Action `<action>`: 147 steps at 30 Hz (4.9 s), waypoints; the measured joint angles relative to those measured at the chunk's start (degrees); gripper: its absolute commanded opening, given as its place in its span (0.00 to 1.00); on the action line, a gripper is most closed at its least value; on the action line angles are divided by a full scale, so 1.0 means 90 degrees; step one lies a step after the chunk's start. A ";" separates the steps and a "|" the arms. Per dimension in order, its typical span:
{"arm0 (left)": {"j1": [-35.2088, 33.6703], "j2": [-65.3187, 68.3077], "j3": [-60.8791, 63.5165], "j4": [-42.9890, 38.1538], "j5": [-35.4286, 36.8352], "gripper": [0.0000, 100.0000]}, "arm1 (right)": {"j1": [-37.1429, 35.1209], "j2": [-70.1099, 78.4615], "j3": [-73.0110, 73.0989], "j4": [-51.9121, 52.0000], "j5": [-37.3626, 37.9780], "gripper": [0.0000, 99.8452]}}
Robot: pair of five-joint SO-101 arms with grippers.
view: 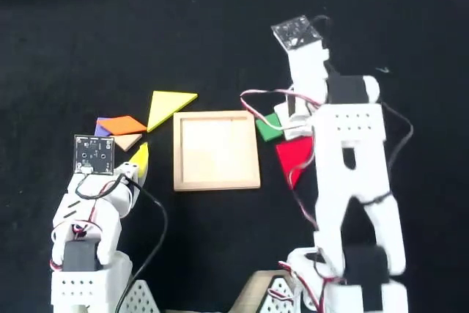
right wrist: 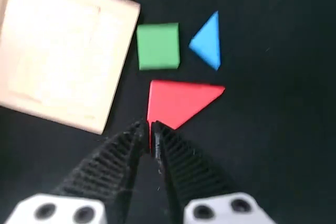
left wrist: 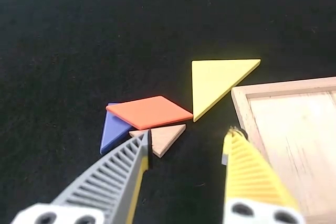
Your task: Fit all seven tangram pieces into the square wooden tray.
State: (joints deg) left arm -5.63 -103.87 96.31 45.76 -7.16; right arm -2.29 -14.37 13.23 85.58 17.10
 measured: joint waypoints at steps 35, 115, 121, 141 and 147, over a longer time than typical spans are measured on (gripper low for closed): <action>0.0000 0.0000 0.0000 0.0000 0.0000 0.23 | -0.0039 0.0303 0.3868 -0.1778 0.0381 0.24; 0.0000 0.0000 0.0000 0.0000 0.0000 0.23 | 0.1368 -0.1006 0.3165 -0.2315 0.4259 0.05; 0.0000 0.0000 0.0000 0.0000 0.0000 0.23 | 0.0576 -0.1358 0.3165 -0.1905 0.4259 0.22; 0.0000 0.0000 0.0000 0.0000 0.0000 0.23 | -0.0098 0.0957 0.3165 -0.2188 0.4718 0.31; 0.0000 0.0000 0.0000 0.0000 0.0000 0.23 | -0.0088 0.1436 0.3165 -0.2628 0.4728 0.31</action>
State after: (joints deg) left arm -5.63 -103.87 96.31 45.76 -7.16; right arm -3.08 -1.45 41.71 61.93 59.65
